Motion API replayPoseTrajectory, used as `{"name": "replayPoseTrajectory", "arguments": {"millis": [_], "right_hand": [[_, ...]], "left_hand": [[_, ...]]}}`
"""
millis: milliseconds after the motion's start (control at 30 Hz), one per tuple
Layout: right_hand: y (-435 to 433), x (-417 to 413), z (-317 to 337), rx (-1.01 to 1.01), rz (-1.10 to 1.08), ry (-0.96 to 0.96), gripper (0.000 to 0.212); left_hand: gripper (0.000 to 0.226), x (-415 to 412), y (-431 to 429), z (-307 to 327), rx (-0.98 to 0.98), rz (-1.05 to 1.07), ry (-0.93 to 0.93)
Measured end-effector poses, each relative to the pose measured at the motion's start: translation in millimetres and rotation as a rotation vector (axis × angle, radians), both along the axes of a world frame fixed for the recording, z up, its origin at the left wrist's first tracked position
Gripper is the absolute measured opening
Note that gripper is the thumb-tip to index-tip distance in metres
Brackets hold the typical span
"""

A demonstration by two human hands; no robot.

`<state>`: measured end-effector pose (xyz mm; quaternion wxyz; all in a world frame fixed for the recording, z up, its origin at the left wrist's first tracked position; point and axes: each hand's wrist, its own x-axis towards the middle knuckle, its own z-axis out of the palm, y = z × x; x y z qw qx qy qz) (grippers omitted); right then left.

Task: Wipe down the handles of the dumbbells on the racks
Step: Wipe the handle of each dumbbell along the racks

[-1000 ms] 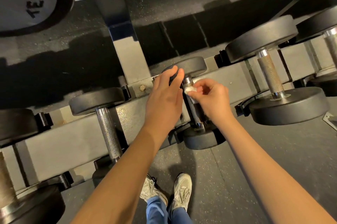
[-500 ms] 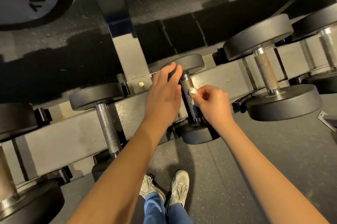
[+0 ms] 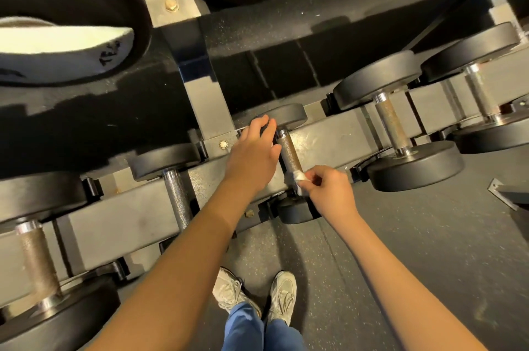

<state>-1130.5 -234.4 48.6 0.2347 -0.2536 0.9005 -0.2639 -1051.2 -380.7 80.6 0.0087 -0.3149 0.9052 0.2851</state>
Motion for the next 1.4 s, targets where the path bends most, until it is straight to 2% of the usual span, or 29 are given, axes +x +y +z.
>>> {"name": "replayPoseTrajectory", "arguments": {"millis": [133, 267, 400, 767, 867, 1033, 1167, 1400], "right_hand": [[1.8, -0.1, 34.3, -0.112, -0.06, -0.029, 0.01], [-6.0, -6.8, 86.4, -0.217, -0.073, -0.065, 0.007], [-20.8, -16.7, 133.0, -0.277, -0.071, -0.113, 0.01], [-137.4, -76.7, 242.4, -0.499, -0.105, 0.084, 0.006], [-184.3, -100.4, 263.1, -0.484, -0.111, 0.169, 0.017], [-238.3, -131.8, 272.2, -0.341, -0.053, 0.19, 0.026], [-264.2, -142.3, 264.8, -0.174, 0.036, 0.046, 0.033], [-295.7, -145.2, 244.3, -0.175, 0.065, -0.023, 0.028]], "left_hand": [[0.043, 5.6, -7.1, 39.1, 0.052, 0.029, -0.002], [0.046, 10.7, -17.0, 98.3, 0.022, 0.051, 0.04], [0.045, 7.7, -33.4, 148.5, -0.016, 0.085, 0.149], [0.038, -35.5, -143.4, 236.0, -0.192, 0.048, 0.311], [0.042, -55.8, -187.2, 247.4, -0.2, 0.037, 0.283], [0.052, -91.0, -240.9, 249.8, -0.224, 0.036, 0.213], [0.06, -111.8, -261.6, 245.1, -0.215, 0.016, 0.161], [0.057, -119.3, -274.4, 229.7, -0.233, 0.045, 0.174]]}}
